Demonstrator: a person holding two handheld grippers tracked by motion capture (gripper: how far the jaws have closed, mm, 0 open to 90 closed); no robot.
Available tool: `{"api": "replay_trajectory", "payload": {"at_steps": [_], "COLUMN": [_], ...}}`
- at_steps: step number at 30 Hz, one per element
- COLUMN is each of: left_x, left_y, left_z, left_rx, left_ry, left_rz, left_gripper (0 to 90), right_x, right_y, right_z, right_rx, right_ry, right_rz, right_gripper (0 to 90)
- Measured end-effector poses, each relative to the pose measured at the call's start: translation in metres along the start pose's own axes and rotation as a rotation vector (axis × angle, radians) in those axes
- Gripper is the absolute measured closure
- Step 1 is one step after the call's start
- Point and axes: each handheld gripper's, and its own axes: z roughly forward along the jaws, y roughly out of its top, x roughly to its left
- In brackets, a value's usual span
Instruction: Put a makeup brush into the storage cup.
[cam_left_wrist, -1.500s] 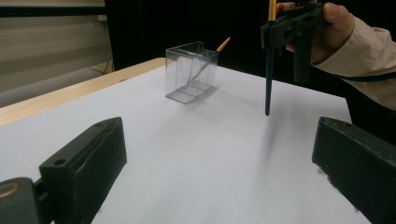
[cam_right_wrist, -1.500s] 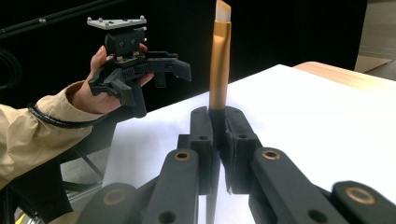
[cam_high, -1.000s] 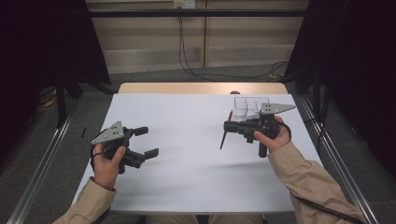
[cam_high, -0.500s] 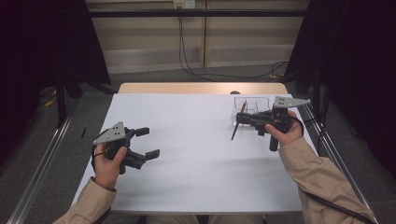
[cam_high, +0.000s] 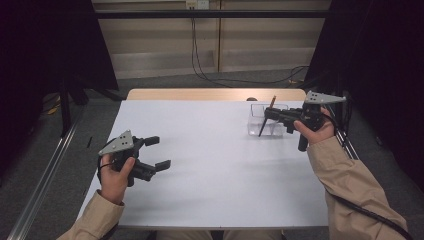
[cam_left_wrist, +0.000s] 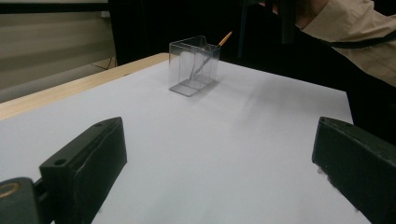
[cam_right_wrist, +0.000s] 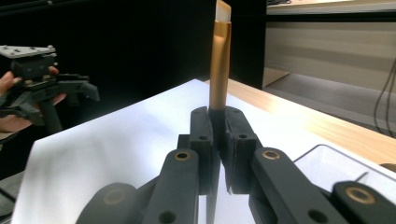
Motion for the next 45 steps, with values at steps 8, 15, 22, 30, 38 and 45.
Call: {"api": "replay_trajectory", "payload": {"at_steps": [8,15,22,30,38,45], "left_x": [0.001,0.001,0.001,0.002,0.002,0.002], "left_y": [0.0,-0.001,-0.001,-0.001,-0.001,-0.002], "left_z": [-0.001,-0.002,-0.002,-0.002,-0.002,-0.002], "left_rx": [-0.004,-0.006,-0.007,-0.006,-0.006,-0.008], "left_ry": [0.003,0.004,0.005,0.005,0.007,0.005], "left_rz": [0.0,-0.002,-0.002,-0.001,0.0,-0.004], "left_gripper": [3.0,3.1,3.2,3.2,3.2,3.3], "right_x": [-0.01,-0.019,-0.026,-0.035,-0.042,-0.045], "right_y": [0.006,0.014,0.019,0.018,0.015,0.013], "right_z": [0.002,0.001,-0.001,-0.005,-0.008,-0.007], "right_rx": [-0.009,-0.016,-0.022,-0.021,-0.016,-0.002], "right_ry": [-0.066,-0.12,-0.175,-0.239,-0.297,-0.318], "right_rz": [0.002,0.001,0.0,0.002,-0.005,-0.017], "right_gripper": [83.6,83.6,83.6,83.6,83.6,83.6]}}
